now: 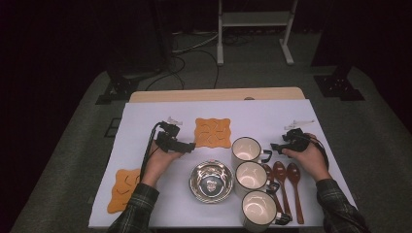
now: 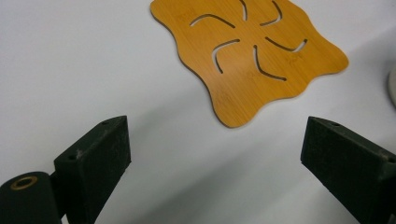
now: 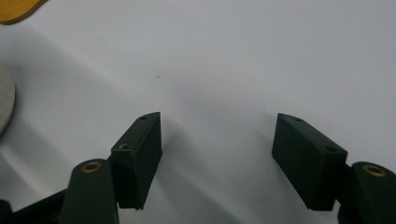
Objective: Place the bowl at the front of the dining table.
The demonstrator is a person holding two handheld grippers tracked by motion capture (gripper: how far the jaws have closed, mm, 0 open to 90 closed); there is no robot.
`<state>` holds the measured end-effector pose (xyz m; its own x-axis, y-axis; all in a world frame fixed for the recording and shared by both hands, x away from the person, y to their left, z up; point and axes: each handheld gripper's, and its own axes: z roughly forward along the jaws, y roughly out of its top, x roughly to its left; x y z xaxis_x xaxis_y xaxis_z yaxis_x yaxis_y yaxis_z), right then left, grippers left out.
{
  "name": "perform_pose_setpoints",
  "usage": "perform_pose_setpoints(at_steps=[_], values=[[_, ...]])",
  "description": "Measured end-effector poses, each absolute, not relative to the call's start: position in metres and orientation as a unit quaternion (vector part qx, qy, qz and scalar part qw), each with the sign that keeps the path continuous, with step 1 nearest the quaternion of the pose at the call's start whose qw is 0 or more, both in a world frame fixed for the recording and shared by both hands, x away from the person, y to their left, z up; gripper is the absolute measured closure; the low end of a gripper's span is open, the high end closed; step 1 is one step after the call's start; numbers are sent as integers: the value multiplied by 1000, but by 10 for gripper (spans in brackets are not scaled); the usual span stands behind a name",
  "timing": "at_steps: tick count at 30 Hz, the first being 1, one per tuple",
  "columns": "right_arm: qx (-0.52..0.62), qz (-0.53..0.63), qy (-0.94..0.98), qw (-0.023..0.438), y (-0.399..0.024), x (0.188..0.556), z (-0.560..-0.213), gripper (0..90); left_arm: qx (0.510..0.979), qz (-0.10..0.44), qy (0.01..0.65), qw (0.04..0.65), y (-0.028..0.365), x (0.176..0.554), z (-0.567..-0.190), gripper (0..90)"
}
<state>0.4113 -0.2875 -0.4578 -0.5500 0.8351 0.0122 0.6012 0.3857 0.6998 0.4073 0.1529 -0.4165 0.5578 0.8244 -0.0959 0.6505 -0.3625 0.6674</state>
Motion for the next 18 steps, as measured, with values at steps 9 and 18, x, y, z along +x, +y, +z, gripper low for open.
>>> perform_pose_setpoints(at_steps=[9, 18], values=[[440, 339, 812, 176, -288, 410, -459, 310, 814, 130, 446, 347, 154, 399, -413, 75], [440, 341, 812, 177, -288, 410, -459, 310, 814, 129, 436, 361, 153, 388, -407, 35]])
